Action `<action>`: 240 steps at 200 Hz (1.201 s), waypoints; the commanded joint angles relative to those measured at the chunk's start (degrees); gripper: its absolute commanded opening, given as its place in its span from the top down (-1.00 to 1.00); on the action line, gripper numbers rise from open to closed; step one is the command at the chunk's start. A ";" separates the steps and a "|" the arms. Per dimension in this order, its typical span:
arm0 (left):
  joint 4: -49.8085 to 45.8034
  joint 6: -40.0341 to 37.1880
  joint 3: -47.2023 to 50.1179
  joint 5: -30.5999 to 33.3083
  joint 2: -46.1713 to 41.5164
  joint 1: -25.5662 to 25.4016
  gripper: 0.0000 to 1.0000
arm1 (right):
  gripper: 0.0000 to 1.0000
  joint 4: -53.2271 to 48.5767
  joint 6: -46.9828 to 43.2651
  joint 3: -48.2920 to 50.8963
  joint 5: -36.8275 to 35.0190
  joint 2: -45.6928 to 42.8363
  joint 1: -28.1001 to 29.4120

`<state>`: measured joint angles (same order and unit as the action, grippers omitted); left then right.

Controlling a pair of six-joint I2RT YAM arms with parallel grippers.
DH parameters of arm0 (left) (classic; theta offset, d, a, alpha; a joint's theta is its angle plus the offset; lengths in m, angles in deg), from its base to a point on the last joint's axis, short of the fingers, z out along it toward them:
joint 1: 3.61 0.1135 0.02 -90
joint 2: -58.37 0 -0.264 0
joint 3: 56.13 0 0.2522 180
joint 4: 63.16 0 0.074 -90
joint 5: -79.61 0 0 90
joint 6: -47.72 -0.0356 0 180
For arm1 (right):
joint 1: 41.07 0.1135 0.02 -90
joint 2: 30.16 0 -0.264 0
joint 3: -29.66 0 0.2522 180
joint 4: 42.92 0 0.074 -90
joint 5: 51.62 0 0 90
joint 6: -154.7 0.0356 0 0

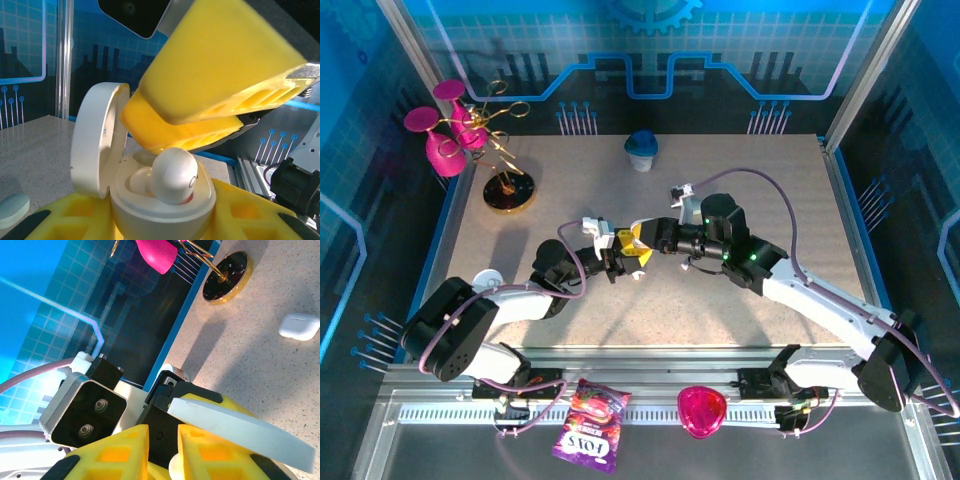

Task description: Insert the wireless bluetooth earbuds into the charging case

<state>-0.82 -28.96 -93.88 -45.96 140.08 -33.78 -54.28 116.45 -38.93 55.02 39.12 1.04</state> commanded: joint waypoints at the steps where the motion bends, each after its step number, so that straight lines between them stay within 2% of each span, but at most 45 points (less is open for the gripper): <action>1: 4.15 -1.19 -1.10 0.68 -1.60 -0.40 0.50 | 0.56 -4.51 -1.25 -0.72 -0.71 0.77 1.21; 20: 4.11 -1.26 -0.90 0.68 -1.64 -0.41 0.49 | 0.53 -4.34 -1.26 -0.82 -0.83 0.51 1.21; 97: 4.15 -1.68 -0.75 0.86 -1.38 -0.40 0.50 | 0.13 -2.57 -4.25 -0.35 -1.39 -3.77 1.84; 123: 4.15 -1.98 -0.62 0.92 -1.34 -0.41 0.50 | -0.02 -2.94 -7.42 -0.67 -0.91 -5.14 3.21; 137: 4.15 -2.33 -0.46 1.07 -1.29 -0.39 0.49 | -0.16 -4.53 -10.54 -1.41 -1.56 -6.30 4.58; 172: 4.15 -3.19 -0.11 1.10 -1.30 -0.41 0.50 | -0.52 -10.47 -18.69 -2.21 -7.80 -10.55 7.67; 209: 4.15 -3.30 -0.27 0.86 -1.29 -0.41 0.49 | -0.65 -13.73 -21.20 -1.16 -15.11 -14.43 7.70; 240: 4.15 -3.23 -0.21 0.35 -1.20 -0.41 0.50 | -0.96 -18.50 -25.51 -2.02 -22.95 -15.54 7.68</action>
<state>0.60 -30.69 -93.85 -45.54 140.06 -33.78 -67.44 96.21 -39.13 40.64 24.41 8.34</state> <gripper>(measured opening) 0.365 0.927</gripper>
